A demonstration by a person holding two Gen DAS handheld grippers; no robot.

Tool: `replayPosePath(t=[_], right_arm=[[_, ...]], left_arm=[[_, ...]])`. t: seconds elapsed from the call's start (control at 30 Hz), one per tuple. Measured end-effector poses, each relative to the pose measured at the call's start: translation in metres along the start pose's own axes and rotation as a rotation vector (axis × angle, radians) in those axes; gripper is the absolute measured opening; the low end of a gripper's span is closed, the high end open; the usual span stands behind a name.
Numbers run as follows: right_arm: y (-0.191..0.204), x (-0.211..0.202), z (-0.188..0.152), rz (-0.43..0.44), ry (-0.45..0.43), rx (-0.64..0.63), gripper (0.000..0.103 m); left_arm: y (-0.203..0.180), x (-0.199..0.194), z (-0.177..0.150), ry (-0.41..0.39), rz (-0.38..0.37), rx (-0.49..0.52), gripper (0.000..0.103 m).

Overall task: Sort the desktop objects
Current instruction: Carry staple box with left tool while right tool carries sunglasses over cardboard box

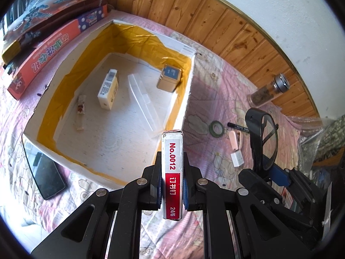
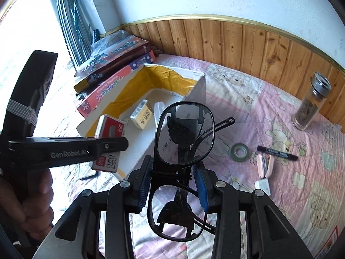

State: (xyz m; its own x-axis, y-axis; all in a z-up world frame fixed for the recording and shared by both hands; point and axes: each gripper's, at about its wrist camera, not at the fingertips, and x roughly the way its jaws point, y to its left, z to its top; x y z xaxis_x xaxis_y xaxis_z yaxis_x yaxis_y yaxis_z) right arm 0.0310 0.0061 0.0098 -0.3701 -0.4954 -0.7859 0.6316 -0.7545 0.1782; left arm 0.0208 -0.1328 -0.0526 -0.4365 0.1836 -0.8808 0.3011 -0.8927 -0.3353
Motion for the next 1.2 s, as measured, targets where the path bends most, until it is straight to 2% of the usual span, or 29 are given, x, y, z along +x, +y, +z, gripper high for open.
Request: replayPosePath(t=[0.43,0.77,1.03,1.2], right_arm=[[0.037,0.026,0.045,0.064,-0.004,-0.077,0.039],[0.058,0.057,0.066,0.107,0.028,-0.113,0.039],[0.073,0.089,0.074,0.153,0.086,-0.129,0.039],[0.083,0.113,0.065,0.163,0.147,-0.153,0.039]], left_arm=[[0.036,0.011,0.028,0.006,0.013,-0.104,0.014],[0.068,0.025,0.044,0.023,0.019,-0.197,0.014],[0.1,0.036,0.053,0.046,0.016,-0.276,0.014],[0.119,0.049,0.051,0.09,0.009,-0.328,0.014]])
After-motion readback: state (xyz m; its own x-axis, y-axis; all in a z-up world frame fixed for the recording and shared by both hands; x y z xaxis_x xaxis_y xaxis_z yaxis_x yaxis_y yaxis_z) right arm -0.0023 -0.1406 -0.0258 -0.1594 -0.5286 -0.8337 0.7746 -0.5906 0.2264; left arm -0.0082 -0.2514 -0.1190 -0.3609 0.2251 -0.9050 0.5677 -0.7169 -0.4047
